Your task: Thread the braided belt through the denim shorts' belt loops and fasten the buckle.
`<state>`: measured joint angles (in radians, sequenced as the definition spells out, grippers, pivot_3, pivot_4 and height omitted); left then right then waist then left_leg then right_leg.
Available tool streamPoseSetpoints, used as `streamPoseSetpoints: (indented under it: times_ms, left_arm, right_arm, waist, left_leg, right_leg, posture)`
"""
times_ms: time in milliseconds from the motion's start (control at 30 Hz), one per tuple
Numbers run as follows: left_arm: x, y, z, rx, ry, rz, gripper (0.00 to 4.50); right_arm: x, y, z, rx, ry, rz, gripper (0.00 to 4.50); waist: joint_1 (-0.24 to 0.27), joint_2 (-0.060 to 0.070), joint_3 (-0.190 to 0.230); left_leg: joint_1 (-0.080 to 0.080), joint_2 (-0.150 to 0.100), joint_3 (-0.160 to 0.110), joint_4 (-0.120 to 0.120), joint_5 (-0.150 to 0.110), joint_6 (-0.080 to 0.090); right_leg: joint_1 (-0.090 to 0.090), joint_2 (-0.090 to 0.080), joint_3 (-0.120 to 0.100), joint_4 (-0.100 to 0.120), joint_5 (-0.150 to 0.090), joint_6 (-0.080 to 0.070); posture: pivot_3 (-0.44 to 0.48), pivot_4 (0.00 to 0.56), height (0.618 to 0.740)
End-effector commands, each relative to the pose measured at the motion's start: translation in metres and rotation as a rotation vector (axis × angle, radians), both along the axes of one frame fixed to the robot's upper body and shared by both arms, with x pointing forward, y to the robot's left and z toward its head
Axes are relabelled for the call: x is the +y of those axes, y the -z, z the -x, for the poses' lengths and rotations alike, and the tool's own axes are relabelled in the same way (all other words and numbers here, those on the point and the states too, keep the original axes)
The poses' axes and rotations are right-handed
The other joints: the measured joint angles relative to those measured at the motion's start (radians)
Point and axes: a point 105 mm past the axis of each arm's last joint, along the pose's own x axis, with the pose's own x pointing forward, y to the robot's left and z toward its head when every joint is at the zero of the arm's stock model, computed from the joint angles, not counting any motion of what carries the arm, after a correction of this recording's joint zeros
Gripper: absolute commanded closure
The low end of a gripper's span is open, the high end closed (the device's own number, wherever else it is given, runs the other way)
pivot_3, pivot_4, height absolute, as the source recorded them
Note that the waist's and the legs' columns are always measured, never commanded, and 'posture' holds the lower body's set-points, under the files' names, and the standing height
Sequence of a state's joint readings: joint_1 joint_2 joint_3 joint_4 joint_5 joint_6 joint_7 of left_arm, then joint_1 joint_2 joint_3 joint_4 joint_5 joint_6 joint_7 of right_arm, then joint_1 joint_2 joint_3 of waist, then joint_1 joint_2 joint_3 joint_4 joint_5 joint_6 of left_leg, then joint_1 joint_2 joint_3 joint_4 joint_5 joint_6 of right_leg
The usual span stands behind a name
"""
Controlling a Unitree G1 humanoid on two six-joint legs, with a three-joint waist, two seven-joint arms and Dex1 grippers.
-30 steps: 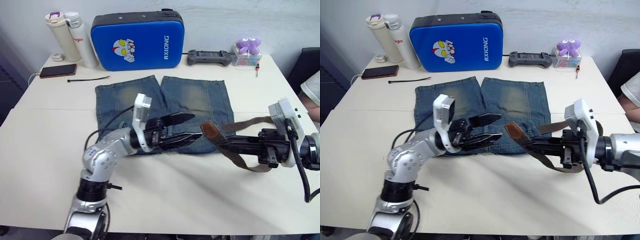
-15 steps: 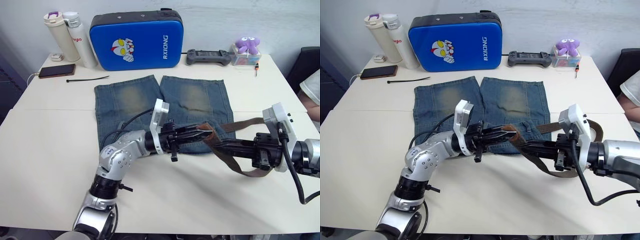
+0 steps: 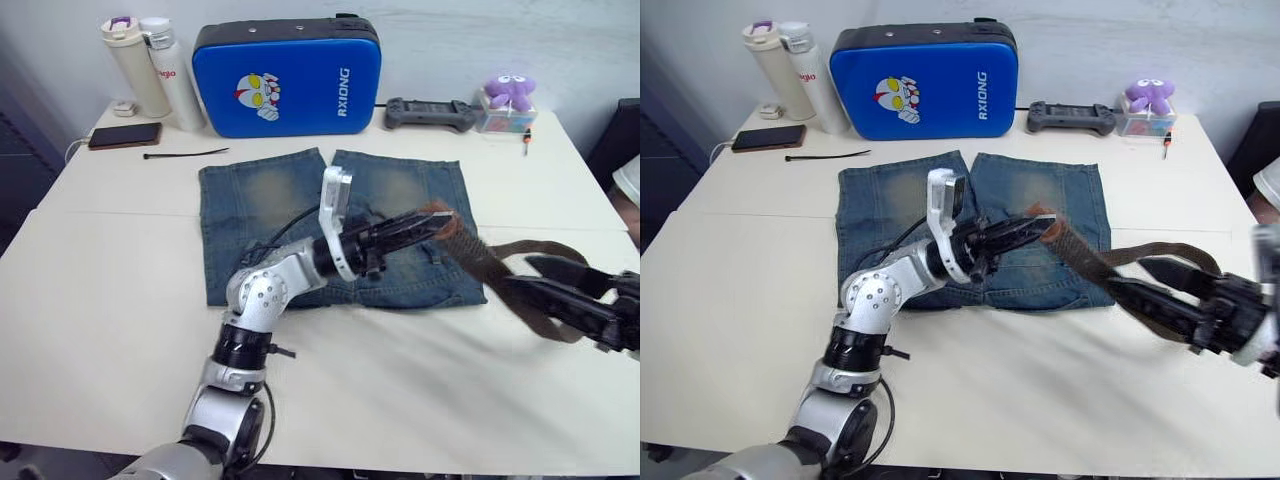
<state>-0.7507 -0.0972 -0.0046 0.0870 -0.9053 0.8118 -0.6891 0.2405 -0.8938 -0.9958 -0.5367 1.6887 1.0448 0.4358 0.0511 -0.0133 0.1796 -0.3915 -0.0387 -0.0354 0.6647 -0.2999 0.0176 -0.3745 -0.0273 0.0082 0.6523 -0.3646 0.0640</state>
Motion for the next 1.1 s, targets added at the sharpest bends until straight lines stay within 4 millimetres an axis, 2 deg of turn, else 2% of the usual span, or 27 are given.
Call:
streamPoseSetpoints:
  times_ms: [33,100,233,400,467,567,667,767,900,1100]
  left_arm:
    - [-0.008,-0.013,-0.005,0.066,0.013,0.046,4.5]
    - [-0.013,-0.016,-0.011,0.118,0.009,0.061,4.5]
    - [-0.021,-0.022,-0.012,0.207,0.044,0.08,4.5]
    - [-0.022,-0.024,-0.005,0.215,0.076,0.071,4.5]
    - [-0.021,-0.026,-0.003,0.211,0.08,0.073,4.5]
    - [-0.02,-0.029,-0.001,0.235,0.095,0.088,4.5]
    - [-0.019,-0.027,0.001,0.279,0.107,0.077,4.5]
    - [-0.016,-0.023,-0.003,0.316,0.092,0.058,4.5]
    - [-0.015,-0.021,-0.007,0.349,0.096,0.034,4.5]
    - [-0.013,-0.014,-0.02,0.345,0.049,-0.031,4.5]
  right_arm:
    - [0.013,-0.027,0.016,-0.134,0.008,-0.157,0.06]
    - [0.027,-0.026,0.018,-0.151,-0.002,-0.243,0.06]
    - [0.066,-0.003,0.015,-0.05,-0.041,-0.378,0.06]
    - [0.093,0.019,0.01,0.032,-0.047,-0.504,0.06]
    - [0.094,0.027,0.005,0.038,-0.02,-0.524,0.06]
    - [0.083,0.035,-0.009,0.028,0.059,-0.636,0.06]
    - [0.08,0.04,-0.016,-0.001,0.091,-0.715,0.06]
    - [0.072,0.036,-0.029,-0.094,0.164,-0.817,0.06]
    - [0.071,0.028,-0.04,-0.165,0.17,-0.928,0.06]
    - [0.073,0.025,-0.051,-0.192,0.16,-0.955,0.06]
  waist:
    - [-0.005,-0.001,0.0]
    - [-0.013,-0.002,0.001]
    - [-0.031,-0.002,0.001]
    - [-0.027,-0.003,0.001]
    - [-0.026,-0.003,0.001]
    - [-0.027,-0.003,0.001]
    - [-0.027,-0.003,0.001]
    - [-0.031,-0.003,0.001]
    - [-0.031,-0.002,0.0]
    - [-0.028,-0.002,0.0]
  left_leg:
    - [0.0,0.0,0.001,0.0,0.0,0.0]
    - [0.001,0.0,0.001,0.0,0.0,0.0]
    - [0.002,0.001,0.001,-0.001,0.001,-0.002]
    - [0.002,0.0,0.001,-0.001,0.002,-0.003]
    - [0.001,0.0,0.001,-0.001,0.002,-0.003]
    - [0.001,0.0,0.001,-0.001,0.002,-0.003]
    - [0.002,0.0,0.0,-0.001,0.002,-0.004]
    - [0.003,0.0,0.001,-0.001,0.002,-0.004]
    - [0.003,0.0,0.001,-0.001,0.002,-0.005]
    - [0.003,0.0,0.001,-0.001,0.002,-0.005]
  right_leg:
    - [0.0,0.0,0.001,0.0,0.0,0.0]
    - [0.0,0.001,0.001,0.0,0.0,0.0]
    - [-0.001,0.001,0.002,0.002,0.0,0.0]
    - [-0.001,0.001,0.002,0.002,0.0,0.001]
    - [-0.001,0.0,0.001,0.002,0.0,0.001]
    - [-0.001,0.0,0.001,0.002,0.0,0.001]
    - [-0.001,0.0,0.001,0.002,0.0,0.001]
    - [-0.001,0.0,0.002,0.002,0.0,0.001]
    - [-0.002,0.0,0.002,0.004,0.0,0.001]
    - [-0.002,0.0,0.002,0.004,0.0,0.0]
  posture:
    - [0.0,0.15,0.739]
    - [0.0,0.15,0.739]
    - [0.0,0.15,0.739]
    - [0.0,0.15,0.739]
    - [0.0,0.15,0.739]
    - [0.0,0.15,0.739]
    - [0.0,0.15,0.739]
    - [0.0,0.15,0.739]
    - [0.0,0.15,0.739]
    - [0.0,0.15,0.739]
